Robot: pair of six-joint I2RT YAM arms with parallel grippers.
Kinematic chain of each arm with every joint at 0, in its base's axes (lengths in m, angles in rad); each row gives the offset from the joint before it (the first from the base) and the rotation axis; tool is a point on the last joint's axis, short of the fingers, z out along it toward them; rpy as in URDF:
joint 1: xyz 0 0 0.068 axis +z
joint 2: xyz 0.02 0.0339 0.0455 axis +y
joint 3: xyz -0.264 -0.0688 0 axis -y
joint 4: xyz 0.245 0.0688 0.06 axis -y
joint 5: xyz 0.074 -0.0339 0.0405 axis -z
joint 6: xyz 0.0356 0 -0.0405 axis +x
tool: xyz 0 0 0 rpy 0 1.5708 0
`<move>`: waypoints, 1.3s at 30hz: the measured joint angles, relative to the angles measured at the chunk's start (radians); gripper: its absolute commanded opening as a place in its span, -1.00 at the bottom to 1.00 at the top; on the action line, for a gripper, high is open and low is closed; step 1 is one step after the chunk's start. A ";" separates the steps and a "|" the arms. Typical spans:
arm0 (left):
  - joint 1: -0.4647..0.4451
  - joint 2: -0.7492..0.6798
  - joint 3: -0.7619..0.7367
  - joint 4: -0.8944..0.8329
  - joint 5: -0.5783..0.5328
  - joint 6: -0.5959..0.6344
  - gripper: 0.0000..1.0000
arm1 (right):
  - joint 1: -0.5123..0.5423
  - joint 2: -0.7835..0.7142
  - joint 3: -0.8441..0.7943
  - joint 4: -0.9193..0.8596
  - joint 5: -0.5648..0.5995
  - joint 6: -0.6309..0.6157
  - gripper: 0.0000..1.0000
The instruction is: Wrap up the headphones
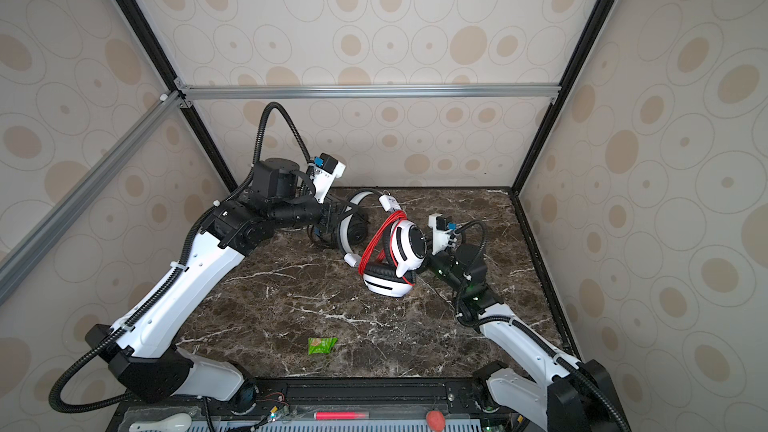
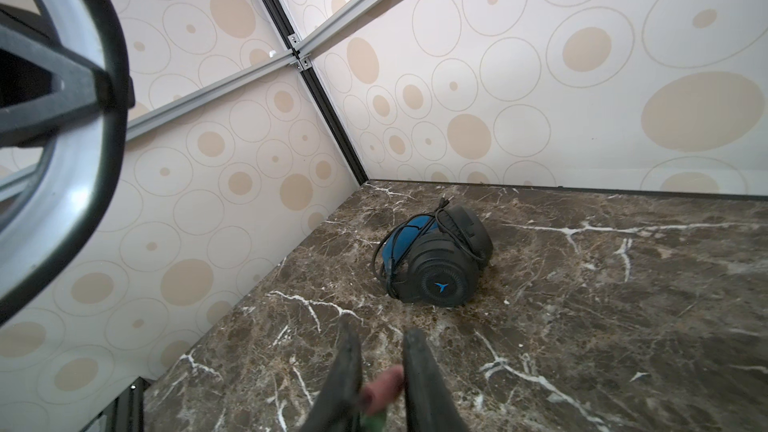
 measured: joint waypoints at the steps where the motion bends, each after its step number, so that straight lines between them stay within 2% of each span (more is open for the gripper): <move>1: 0.000 0.000 -0.002 0.000 0.000 -0.001 -1.00 | 0.000 0.000 0.001 0.000 0.001 -0.002 -0.75; 6: 0.000 0.000 -0.008 0.004 0.000 -0.008 -1.00 | 0.000 0.000 0.002 -0.001 0.002 -0.002 -0.93; 10: 0.000 0.000 -0.014 0.029 -0.004 -0.032 -1.00 | 0.000 -0.002 0.002 -0.019 0.003 -0.008 -1.00; 22: 0.000 0.000 -0.039 0.222 -0.049 -0.193 -1.00 | 0.000 -0.074 0.032 -0.198 -0.001 -0.079 -1.00; 29: -0.025 -0.007 -0.174 0.417 -0.183 -0.385 -1.00 | 0.016 -0.114 0.053 -0.282 0.023 -0.105 -1.00; 39: -0.136 -0.005 -0.169 0.424 -0.476 -0.521 -1.00 | 0.086 -0.167 0.065 -0.352 0.126 -0.130 -1.00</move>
